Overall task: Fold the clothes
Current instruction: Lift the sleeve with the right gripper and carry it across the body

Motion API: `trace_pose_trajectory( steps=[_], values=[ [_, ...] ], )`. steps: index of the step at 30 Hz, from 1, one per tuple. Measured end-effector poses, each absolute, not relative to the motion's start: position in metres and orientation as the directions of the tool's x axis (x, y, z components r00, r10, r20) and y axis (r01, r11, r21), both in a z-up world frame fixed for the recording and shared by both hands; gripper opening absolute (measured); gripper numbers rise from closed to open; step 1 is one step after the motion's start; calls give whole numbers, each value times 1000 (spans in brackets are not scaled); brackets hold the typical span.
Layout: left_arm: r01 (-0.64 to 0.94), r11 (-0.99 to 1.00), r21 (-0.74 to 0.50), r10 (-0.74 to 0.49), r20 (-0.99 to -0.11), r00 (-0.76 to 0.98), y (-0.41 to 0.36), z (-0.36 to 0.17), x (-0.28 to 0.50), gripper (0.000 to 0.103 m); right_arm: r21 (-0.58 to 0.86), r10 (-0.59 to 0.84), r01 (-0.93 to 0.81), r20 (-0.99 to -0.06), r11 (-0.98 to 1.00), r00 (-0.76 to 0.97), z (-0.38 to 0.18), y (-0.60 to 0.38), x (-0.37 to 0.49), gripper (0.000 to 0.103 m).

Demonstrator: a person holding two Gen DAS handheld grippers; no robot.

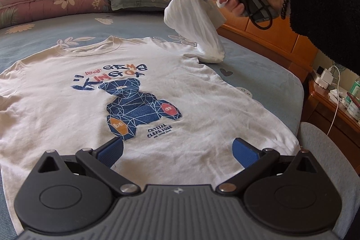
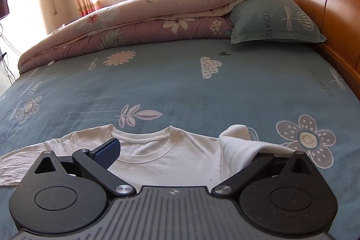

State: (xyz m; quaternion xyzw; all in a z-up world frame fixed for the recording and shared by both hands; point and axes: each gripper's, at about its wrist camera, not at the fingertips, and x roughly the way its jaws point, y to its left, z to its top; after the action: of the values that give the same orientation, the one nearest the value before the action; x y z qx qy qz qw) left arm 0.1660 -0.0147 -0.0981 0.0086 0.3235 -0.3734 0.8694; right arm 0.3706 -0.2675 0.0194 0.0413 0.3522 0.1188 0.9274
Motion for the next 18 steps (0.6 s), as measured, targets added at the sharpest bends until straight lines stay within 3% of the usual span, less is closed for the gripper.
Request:
trace_pose_trajectory(
  steps=[18],
  values=[
    [656,718,-234,-641,-589,492,-13,-103,167,102,167,355,-326,-633,930,688,21,-177,394,103]
  ],
)
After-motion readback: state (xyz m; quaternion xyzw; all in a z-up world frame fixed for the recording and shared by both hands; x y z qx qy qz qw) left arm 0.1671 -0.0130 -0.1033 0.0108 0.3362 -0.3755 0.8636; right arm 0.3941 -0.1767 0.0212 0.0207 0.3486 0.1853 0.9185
